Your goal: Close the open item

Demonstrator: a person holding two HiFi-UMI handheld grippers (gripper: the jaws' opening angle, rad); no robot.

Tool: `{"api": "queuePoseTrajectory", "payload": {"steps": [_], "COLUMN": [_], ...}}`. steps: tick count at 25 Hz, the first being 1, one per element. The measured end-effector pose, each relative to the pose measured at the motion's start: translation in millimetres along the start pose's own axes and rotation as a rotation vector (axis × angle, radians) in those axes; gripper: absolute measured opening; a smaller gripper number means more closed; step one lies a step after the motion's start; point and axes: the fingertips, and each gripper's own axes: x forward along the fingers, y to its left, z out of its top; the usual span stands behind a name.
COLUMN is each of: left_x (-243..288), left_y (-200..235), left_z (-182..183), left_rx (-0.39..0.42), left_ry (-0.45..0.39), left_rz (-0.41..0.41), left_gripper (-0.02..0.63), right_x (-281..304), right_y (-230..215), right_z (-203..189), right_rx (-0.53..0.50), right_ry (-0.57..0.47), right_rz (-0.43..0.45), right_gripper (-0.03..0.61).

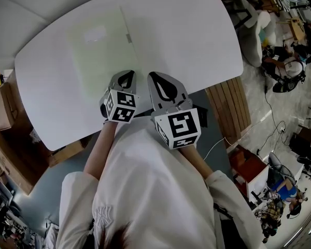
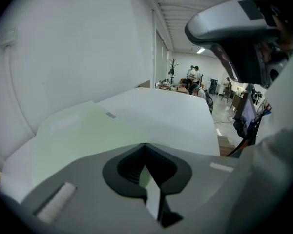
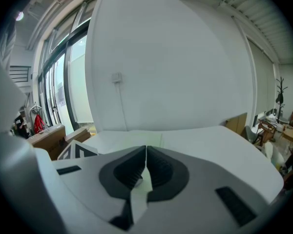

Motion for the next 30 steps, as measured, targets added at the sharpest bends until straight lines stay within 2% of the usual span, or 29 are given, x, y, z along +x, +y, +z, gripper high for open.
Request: {"api": "queuePoseTrajectory", "payload": {"steps": [11, 30], "left_x": [3.4, 0.9], "left_y": [1.6, 1.4], "left_z": [0.1, 1.7], "left_rx": [-0.07, -0.04], "left_ry": [0.055, 0.023], "left_rz": [-0.063, -0.025], "left_gripper": [0.009, 0.009], "right_x": [2.1, 0.4], "right_y": [0.2, -0.4], "right_z": [-2.3, -2.7], "right_rx": [0.003, 0.003], "right_ry": [0.008, 0.008], "right_rz": [0.008, 0.004], "right_gripper": [0.011, 0.011]}}
